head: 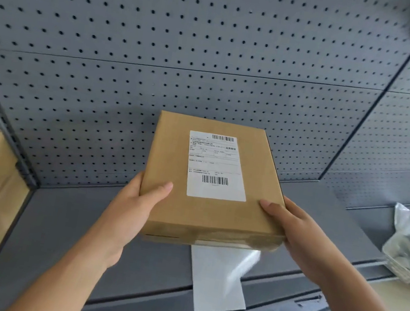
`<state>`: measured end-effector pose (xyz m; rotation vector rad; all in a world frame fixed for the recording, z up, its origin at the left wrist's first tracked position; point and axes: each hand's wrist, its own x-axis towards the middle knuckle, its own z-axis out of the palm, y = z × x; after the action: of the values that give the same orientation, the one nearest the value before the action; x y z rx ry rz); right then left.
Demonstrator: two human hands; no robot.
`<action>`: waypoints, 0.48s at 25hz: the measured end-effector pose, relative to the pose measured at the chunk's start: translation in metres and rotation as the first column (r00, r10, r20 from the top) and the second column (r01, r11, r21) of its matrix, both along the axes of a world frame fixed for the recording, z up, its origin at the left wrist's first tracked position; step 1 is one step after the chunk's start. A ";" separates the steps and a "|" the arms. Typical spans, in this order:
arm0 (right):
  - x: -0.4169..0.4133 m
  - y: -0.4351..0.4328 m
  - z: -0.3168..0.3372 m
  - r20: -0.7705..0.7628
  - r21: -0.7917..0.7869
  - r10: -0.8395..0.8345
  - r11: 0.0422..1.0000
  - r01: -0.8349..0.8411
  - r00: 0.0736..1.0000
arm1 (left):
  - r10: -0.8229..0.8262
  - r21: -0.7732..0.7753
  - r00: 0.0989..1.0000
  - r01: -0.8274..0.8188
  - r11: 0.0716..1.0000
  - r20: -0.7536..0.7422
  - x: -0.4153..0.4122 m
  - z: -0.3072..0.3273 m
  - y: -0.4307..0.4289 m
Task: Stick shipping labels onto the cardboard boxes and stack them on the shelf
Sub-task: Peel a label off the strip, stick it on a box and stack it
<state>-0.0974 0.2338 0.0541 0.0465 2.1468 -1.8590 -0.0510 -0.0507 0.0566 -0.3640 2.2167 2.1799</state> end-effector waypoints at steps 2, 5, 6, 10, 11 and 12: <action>-0.006 0.023 -0.002 -0.004 0.010 -0.045 0.999 0.045 0.999 | -0.034 0.012 0.999 0.034 0.999 0.001 -0.013 -0.002 0.023; -0.016 0.063 -0.008 -0.002 0.029 -0.114 0.993 0.114 0.993 | -0.098 0.025 0.995 0.097 0.995 0.008 -0.032 -0.010 0.064; -0.019 0.077 -0.011 0.000 0.030 -0.138 0.990 0.138 0.990 | -0.119 0.029 0.993 0.118 0.993 0.014 -0.039 -0.014 0.078; -0.029 0.132 -0.026 -0.003 0.033 -0.221 0.975 0.221 0.975 | -0.182 0.020 0.982 0.181 0.983 0.042 -0.069 -0.031 0.131; -0.032 0.145 -0.029 -0.002 0.032 -0.239 0.970 0.239 0.971 | -0.198 0.021 0.979 0.197 0.980 0.046 -0.076 -0.034 0.144; -0.034 0.156 -0.033 -0.001 0.031 -0.257 0.966 0.257 0.966 | -0.215 0.019 0.975 0.214 0.977 0.051 -0.083 -0.039 0.155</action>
<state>-0.1319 0.3899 0.0216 0.3506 2.2579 -1.9589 -0.1340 0.1047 0.0175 -0.1693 2.1026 2.0490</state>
